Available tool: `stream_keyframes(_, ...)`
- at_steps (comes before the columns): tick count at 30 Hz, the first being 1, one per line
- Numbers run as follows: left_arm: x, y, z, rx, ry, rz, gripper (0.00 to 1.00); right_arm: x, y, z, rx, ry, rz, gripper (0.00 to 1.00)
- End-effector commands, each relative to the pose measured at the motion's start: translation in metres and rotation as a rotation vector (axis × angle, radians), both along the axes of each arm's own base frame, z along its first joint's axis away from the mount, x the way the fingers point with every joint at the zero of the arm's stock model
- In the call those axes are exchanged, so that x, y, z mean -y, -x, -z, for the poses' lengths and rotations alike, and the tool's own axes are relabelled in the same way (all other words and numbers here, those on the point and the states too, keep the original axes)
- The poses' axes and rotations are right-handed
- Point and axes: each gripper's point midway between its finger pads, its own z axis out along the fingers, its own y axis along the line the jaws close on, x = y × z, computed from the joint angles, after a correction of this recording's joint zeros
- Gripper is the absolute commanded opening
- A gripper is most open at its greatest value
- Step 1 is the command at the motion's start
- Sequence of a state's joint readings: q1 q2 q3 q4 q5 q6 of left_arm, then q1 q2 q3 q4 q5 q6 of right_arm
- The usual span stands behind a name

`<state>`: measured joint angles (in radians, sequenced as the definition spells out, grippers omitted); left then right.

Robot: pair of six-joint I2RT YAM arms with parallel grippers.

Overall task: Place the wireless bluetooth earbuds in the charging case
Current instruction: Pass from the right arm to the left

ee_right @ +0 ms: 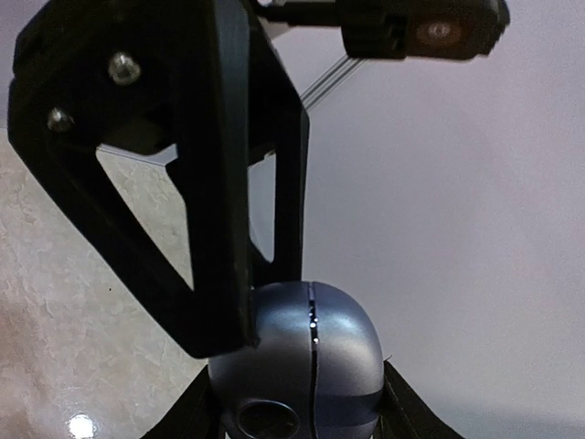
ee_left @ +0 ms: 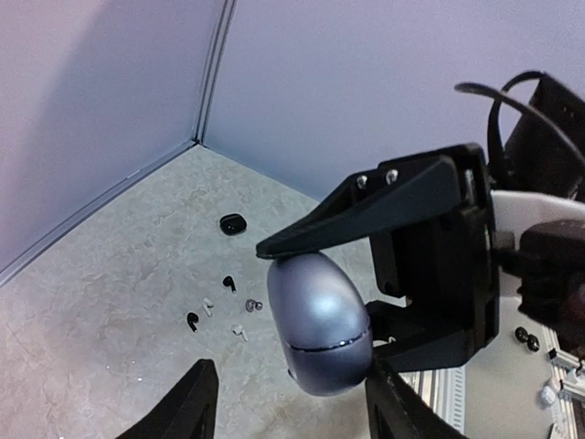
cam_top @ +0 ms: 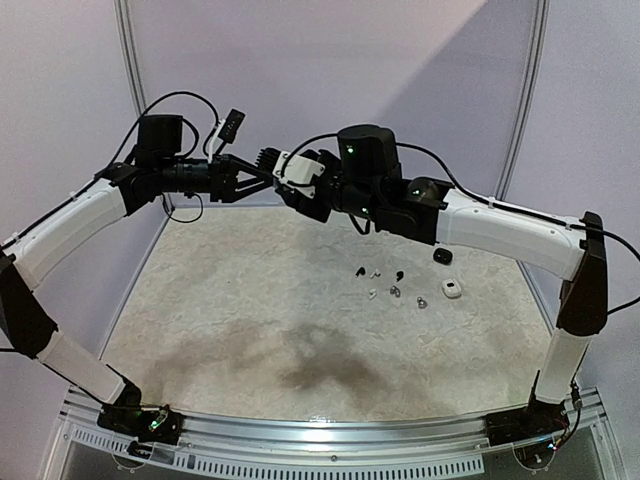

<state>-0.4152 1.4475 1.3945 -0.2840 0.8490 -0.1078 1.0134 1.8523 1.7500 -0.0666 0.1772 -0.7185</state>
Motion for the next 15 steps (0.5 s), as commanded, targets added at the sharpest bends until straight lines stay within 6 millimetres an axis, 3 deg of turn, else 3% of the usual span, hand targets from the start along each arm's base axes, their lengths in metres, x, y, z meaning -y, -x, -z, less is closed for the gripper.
stream_keyframes(1,0.011,0.008,0.001,0.007,-0.019,0.051,0.53,-0.011,0.005,-0.013,0.033,-0.019,-0.040,0.12)
stream_keyframes(10,0.017,0.009,-0.003,0.024,-0.008,0.072,0.37,-0.022,0.010,-0.007,0.043,0.023,-0.084,0.12)
stream_keyframes(15,0.019,0.011,-0.006,0.033,0.003,0.090,0.08,-0.024,0.011,-0.004,0.041,0.032,-0.095,0.12)
